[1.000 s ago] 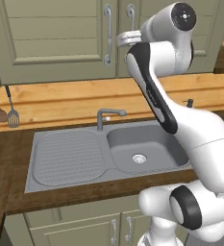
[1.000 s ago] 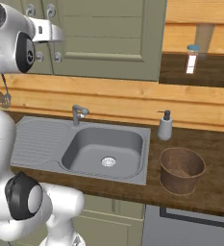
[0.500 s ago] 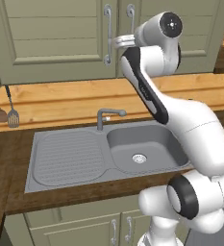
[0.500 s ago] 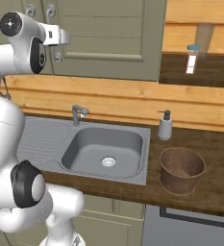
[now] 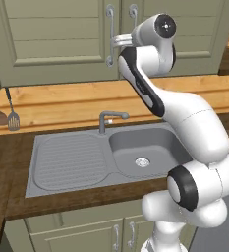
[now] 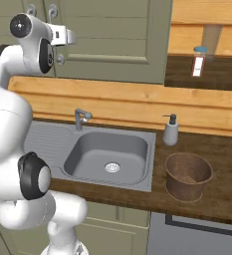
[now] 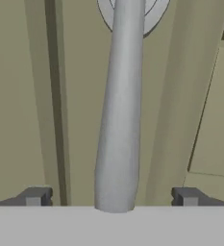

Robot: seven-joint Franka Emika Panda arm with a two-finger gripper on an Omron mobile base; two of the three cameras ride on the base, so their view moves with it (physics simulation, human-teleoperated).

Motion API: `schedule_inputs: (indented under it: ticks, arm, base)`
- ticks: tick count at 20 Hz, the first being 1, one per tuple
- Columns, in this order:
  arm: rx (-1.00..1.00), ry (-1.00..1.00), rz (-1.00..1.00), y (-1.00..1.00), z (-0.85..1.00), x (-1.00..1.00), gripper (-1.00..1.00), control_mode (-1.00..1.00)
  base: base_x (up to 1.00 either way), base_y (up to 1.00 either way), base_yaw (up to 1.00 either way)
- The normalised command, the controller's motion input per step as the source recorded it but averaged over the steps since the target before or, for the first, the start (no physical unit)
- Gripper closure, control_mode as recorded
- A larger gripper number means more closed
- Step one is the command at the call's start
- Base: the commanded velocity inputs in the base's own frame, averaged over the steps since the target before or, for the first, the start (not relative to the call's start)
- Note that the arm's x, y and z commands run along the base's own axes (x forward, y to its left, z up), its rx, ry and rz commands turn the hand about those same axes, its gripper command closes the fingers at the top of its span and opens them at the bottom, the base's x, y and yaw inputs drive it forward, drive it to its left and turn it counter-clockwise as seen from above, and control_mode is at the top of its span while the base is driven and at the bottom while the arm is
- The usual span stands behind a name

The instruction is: Open the cabinet, pick up the bread from the cabinet and place it in the basket. Then move the basket to the dining counter.

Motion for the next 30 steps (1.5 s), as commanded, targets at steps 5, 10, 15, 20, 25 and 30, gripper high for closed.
schedule_inputs:
  ticks: [5, 10, 15, 20, 25, 30]
  arm:
    - [0.0, -0.03, 0.0, 0.09, -0.37, 0.62, 1.0, -1.0]
    - [-0.04, -0.02, -0.1, -0.06, -0.65, 0.69, 1.0, -1.0]
    - [0.03, 0.0, -0.02, -0.91, -0.39, 0.31, 1.0, -1.0]
    - [0.16, 0.01, 0.04, -1.0, -0.06, -0.32, 1.0, -1.0]
    - [0.2, -0.05, 0.06, -1.0, -0.01, -0.77, 1.0, -1.0]
    - [0.16, -0.05, 0.04, -1.0, 0.0, -0.83, 1.0, -1.0]
  base:
    - [0.0, 0.0, 0.0]
    - [0.0, 0.0, 0.0]
    - [0.0, 0.0, 0.0]
    - [0.0, 0.0, 0.0]
    - [0.0, 0.0, 0.0]
    - [0.0, 0.0, 0.0]
